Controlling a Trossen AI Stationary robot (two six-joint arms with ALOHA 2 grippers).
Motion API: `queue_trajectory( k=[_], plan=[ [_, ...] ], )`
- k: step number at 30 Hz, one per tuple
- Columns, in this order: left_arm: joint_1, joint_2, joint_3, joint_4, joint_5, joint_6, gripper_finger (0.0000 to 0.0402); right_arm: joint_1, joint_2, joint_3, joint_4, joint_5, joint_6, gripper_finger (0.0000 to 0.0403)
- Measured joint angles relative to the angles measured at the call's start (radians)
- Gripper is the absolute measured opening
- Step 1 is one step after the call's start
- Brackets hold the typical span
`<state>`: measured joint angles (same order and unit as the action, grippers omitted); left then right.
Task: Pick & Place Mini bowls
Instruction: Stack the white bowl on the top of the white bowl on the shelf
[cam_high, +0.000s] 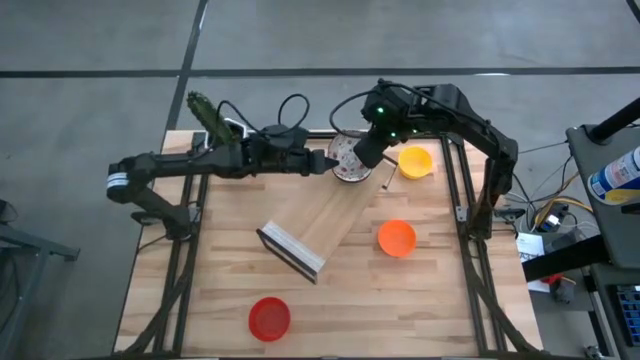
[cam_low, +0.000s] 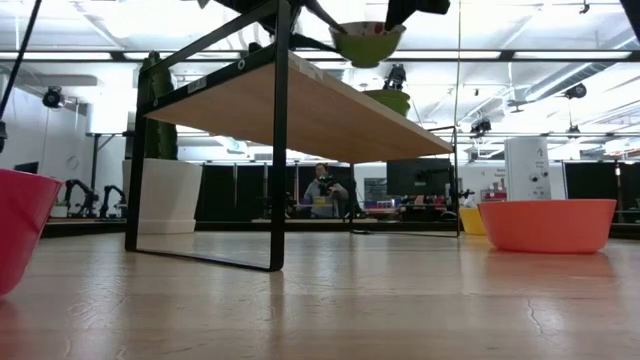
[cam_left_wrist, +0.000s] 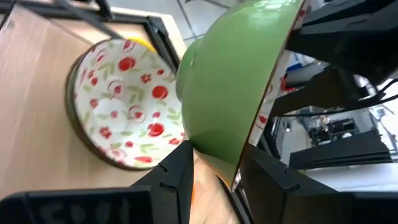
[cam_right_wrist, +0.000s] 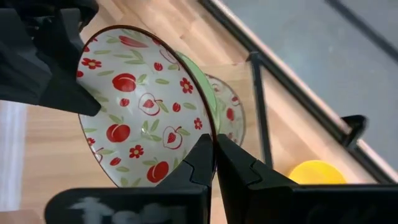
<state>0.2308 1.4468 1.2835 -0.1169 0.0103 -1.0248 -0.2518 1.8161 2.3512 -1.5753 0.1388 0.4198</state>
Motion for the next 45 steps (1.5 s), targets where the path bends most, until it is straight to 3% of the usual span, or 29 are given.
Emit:
queue_trajectory(
  k=[10,19,34,45],
  plan=[
    [0.08,0.003,0.001,-0.085,0.151,-0.027,0.0117,-0.067,0.049,-0.006,0.008,-0.134,-0.027,0.0008],
    [0.139,0.002,0.001,-0.095,0.213,-0.05,0.0117,-0.095,0.049,-0.052,0.018,-0.159,-0.024,0.0008],
    [0.139,0.001,-0.001,-0.114,0.299,-0.118,0.0119,-0.097,0.045,-0.053,0.005,-0.203,-0.028,0.0008],
    [0.155,0.001,0.006,-0.104,0.288,-0.1,0.0195,-0.096,0.044,-0.056,-0.001,-0.207,-0.042,0.0008]
  ],
)
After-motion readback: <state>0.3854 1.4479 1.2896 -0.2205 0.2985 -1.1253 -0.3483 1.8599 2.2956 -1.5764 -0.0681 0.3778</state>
